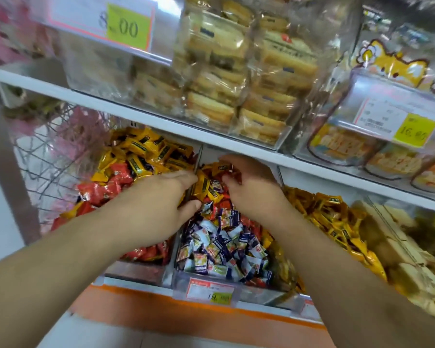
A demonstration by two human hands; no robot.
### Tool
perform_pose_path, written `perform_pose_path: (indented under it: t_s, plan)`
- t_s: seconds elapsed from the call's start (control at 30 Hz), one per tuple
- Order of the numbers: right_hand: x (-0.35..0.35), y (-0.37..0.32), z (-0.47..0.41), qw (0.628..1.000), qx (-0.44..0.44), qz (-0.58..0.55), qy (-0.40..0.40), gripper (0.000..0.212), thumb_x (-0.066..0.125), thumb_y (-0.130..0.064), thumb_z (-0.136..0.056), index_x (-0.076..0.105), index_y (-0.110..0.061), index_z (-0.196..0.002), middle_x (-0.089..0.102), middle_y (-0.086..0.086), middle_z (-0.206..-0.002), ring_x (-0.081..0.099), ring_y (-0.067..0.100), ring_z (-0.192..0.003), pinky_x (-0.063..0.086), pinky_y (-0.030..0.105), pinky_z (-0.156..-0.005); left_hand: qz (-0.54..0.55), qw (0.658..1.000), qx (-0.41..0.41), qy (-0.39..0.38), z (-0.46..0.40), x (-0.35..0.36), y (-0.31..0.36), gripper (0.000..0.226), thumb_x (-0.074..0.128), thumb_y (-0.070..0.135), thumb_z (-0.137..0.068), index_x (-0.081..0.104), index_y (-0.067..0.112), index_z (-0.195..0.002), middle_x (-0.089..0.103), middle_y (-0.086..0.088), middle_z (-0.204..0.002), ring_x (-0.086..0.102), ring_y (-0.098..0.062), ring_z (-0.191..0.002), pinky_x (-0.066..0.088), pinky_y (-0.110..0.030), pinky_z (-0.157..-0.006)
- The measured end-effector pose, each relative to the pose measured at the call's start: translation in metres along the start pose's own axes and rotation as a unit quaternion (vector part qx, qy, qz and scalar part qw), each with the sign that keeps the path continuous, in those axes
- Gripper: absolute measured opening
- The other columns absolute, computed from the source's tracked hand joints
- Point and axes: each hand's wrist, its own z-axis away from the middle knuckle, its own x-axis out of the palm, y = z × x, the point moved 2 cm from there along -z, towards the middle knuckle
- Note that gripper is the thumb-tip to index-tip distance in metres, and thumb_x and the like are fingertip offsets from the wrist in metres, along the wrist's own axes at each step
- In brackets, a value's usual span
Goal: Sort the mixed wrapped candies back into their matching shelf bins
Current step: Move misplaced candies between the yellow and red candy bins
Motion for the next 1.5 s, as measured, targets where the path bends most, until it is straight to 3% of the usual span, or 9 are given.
perform_pose_path:
  t_s: [0.1,0.2,0.5,0.63,0.9,1.07,1.33,1.43,1.5]
  plan:
    - [0.022,0.006,-0.036,0.997,0.048,-0.031,-0.058,0.037,0.055,-0.027,-0.105,0.058,-0.042,-0.139,0.058,-0.011,-0.143,0.067,0.018,-0.102,0.057,0.033,-0.086,0.018,1.0,-0.004,0.006,0.0,0.0,-0.002,0.065,0.048,0.052,-0.103,0.03,0.029,-0.16,0.024,0.014,-0.167,0.029,-0.011,-0.152,0.024,-0.027,-0.123]
    - [0.038,0.012,-0.053,0.997,0.031,-0.003,-0.074,0.035,0.054,-0.024,-0.104,0.064,-0.043,-0.132,0.062,-0.01,-0.139,0.065,0.016,-0.111,0.053,0.033,-0.094,0.026,1.0,-0.005,0.008,-0.001,0.0,-0.002,0.064,0.049,0.051,-0.103,0.03,0.029,-0.16,0.023,0.013,-0.168,0.028,-0.011,-0.152,0.026,-0.029,-0.124]
    - [0.033,0.019,-0.044,0.989,0.087,-0.121,0.026,0.022,0.062,-0.02,-0.1,0.077,-0.037,-0.102,0.071,-0.022,-0.105,0.063,-0.004,-0.09,0.044,0.006,-0.075,0.046,0.999,-0.005,0.007,0.0,-0.003,0.002,0.064,0.051,0.049,-0.103,0.03,0.028,-0.16,0.024,0.012,-0.168,0.028,-0.01,-0.152,0.026,-0.025,-0.12]
    - [0.007,0.018,-0.008,0.964,0.087,-0.235,0.088,0.014,0.071,-0.021,-0.096,0.079,-0.029,-0.105,0.076,-0.017,-0.103,0.062,-0.011,-0.073,0.046,0.013,-0.072,0.057,0.998,-0.003,0.029,0.003,-0.005,0.007,0.061,0.055,0.044,-0.102,0.036,0.026,-0.157,0.033,0.011,-0.164,0.036,-0.012,-0.148,0.033,-0.026,-0.117]
    - [-0.039,0.001,0.095,0.914,0.088,-0.386,0.089,0.02,0.075,-0.011,-0.092,0.081,-0.026,-0.104,0.079,-0.009,-0.099,0.074,0.009,-0.096,0.059,0.025,-0.084,0.196,0.978,0.044,0.058,0.013,-0.007,0.054,0.061,0.07,0.044,-0.093,0.042,0.049,-0.148,0.054,0.024,-0.14,0.053,-0.001,-0.126,0.043,-0.023,-0.105]
    - [-0.04,0.005,0.12,0.87,0.146,-0.465,0.074,0.014,0.073,-0.013,-0.093,0.077,-0.019,-0.105,0.079,0.003,-0.094,0.075,0.025,-0.083,0.062,0.032,-0.076,0.273,0.959,0.056,0.045,0.018,0.008,0.084,0.015,0.07,0.038,-0.095,0.068,0.046,-0.108,0.071,0.024,-0.105,0.061,0.005,-0.105,0.055,-0.035,-0.097]
    - [-0.067,0.052,0.136,0.907,0.166,-0.374,0.099,0.012,0.083,-0.022,-0.086,0.077,-0.03,-0.092,0.077,-0.006,-0.093,0.072,0.014,-0.093,0.058,0.037,-0.082,0.266,0.962,-0.012,0.054,0.018,0.019,0.103,0.03,0.076,0.048,-0.087,0.072,0.04,-0.115,0.066,0.025,-0.101,0.061,0.0,-0.102,0.052,-0.03,-0.096]
    - [-0.086,0.089,0.134,0.904,0.215,-0.331,0.161,0.018,0.078,-0.038,-0.09,0.075,-0.031,-0.106,0.076,-0.007,-0.101,0.07,0.015,-0.1,0.056,0.04,-0.083,0.253,0.966,-0.031,0.046,0.017,0.022,0.108,0.046,0.076,0.05,-0.085,0.065,0.04,-0.129,0.057,0.029,-0.097,0.06,0.011,-0.084,0.047,-0.019,-0.08]
    - [-0.095,0.111,0.133,0.948,0.228,-0.155,0.156,0.038,0.07,-0.047,-0.094,0.067,-0.027,-0.127,0.072,-0.006,-0.115,0.067,0.011,-0.095,0.054,0.036,-0.083,0.257,0.965,-0.036,0.03,0.014,0.026,0.112,0.045,0.077,0.049,-0.084,0.066,0.039,-0.127,0.057,0.027,-0.093,0.06,0.013,-0.081,0.05,-0.02,-0.078]
